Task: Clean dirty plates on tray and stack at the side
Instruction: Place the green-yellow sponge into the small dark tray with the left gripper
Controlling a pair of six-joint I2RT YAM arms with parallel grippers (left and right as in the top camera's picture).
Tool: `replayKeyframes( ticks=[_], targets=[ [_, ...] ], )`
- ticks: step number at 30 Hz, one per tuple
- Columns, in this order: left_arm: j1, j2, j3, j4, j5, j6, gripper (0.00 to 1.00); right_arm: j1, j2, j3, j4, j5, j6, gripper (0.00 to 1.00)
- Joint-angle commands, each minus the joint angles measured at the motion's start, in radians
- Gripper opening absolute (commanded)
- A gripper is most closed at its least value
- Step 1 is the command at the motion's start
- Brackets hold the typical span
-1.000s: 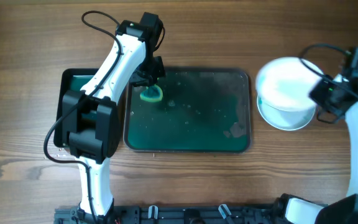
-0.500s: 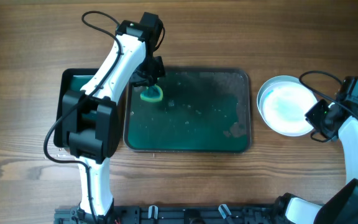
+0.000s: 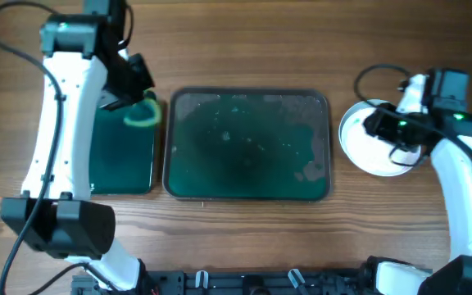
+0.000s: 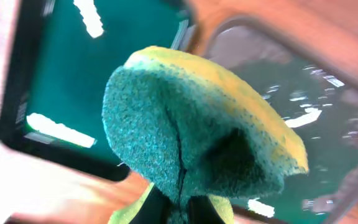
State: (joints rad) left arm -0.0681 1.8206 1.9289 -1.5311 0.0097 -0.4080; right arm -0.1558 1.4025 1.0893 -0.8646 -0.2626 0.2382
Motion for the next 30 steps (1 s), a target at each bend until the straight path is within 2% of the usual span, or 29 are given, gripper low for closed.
replayKeyframes(
  ticks=[1, 5, 9, 11, 15, 19, 20, 22, 23, 26, 27, 30],
  targets=[
    [0.059, 0.020, -0.068, -0.015, -0.083, 0.042, 0.04, 0.073, -0.002, 0.013, -0.010, 0.016, 0.013, 0.54],
    [0.110, 0.021, -0.234, 0.088, -0.092, 0.072, 0.04, 0.080, -0.002, 0.013, -0.015, 0.029, 0.023, 0.54],
    [0.148, 0.021, -0.448, 0.306, -0.098, 0.163, 0.04, 0.080, -0.002, 0.013, -0.047, 0.041, 0.001, 0.53],
    [0.159, 0.021, -0.519, 0.385, -0.101, 0.202, 0.04, 0.080, -0.002, 0.012, -0.109, 0.093, 0.001, 0.49],
    [0.179, 0.021, -0.563, 0.449, -0.146, 0.204, 0.04, 0.080, -0.002, -0.004, -0.211, 0.117, 0.000, 0.40],
    [0.185, 0.021, -0.563, 0.478, -0.146, 0.229, 0.04, 0.080, -0.002, -0.056, -0.227, 0.117, 0.000, 0.39],
    [0.184, 0.021, -0.563, 0.477, -0.146, 0.248, 0.09, 0.080, -0.002, -0.072, -0.225, 0.117, 0.000, 0.39],
    [0.184, 0.021, -0.563, 0.477, -0.146, 0.248, 0.37, 0.080, -0.002, -0.090, -0.226, 0.116, 0.000, 0.39],
    [0.184, 0.021, -0.563, 0.478, -0.146, 0.248, 0.61, 0.080, -0.002, -0.093, -0.227, 0.101, -0.003, 0.39],
    [0.184, 0.019, -0.549, 0.474, -0.146, 0.247, 0.87, 0.080, -0.002, -0.093, -0.253, 0.026, -0.046, 0.35],
    [0.184, 0.019, -0.536, 0.467, -0.146, 0.243, 1.00, 0.080, -0.002, -0.095, -0.270, 0.005, -0.063, 0.32],
    [0.181, 0.019, -0.481, 0.432, -0.144, 0.243, 1.00, 0.080, -0.001, -0.115, -0.266, 0.007, -0.078, 0.18]
  ],
)
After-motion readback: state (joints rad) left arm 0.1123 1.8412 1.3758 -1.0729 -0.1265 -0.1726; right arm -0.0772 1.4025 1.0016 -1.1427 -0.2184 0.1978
